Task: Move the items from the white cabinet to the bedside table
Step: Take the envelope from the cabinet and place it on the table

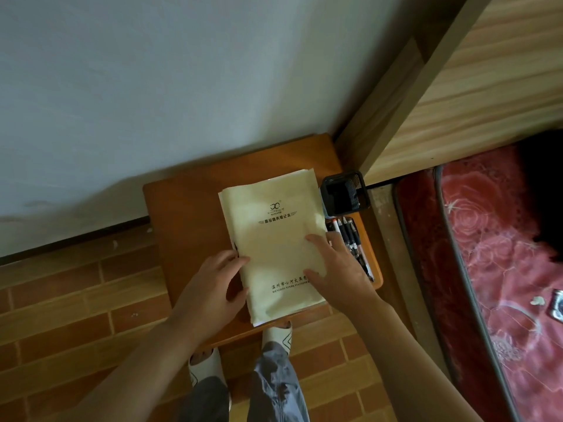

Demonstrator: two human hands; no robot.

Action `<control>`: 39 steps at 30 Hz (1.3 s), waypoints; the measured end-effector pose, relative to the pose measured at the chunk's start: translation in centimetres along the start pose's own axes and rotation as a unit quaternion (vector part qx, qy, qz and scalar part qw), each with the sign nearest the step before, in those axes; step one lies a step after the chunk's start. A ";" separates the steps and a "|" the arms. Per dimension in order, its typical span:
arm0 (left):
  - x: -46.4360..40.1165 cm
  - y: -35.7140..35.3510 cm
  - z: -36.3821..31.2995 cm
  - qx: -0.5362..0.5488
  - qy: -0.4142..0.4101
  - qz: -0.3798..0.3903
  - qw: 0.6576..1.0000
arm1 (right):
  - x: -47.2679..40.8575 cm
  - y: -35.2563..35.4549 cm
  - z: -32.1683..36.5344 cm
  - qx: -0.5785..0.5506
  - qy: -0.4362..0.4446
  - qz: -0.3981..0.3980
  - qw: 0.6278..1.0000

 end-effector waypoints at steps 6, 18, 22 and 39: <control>0.4 -0.1 0.4 -0.028 -0.013 0.009 0.999 | 0.5 0.2 -1.3 0.011 -0.015 -0.035 0.999; -1.4 -2.0 -1.2 -0.127 -0.086 0.075 0.985 | 0.3 -0.7 -1.3 0.029 0.007 -0.022 0.999; -1.3 -2.5 -0.9 -0.154 -0.078 0.075 0.982 | 0.0 -0.8 -1.3 0.034 0.012 -0.010 0.999; -0.3 -3.8 -1.6 -0.158 -0.062 0.078 0.982 | 1.0 -0.8 -1.7 0.034 0.008 -0.007 0.999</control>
Point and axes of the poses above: each hand's wrist, its own x-axis away from the middle knuckle, its own y-axis out of the back of the hand, z = x × y, the point moved 6 cm from there along -x, towards the middle knuckle, and after that the axes turned 5 degrees about -y, right-handed, at the moved point
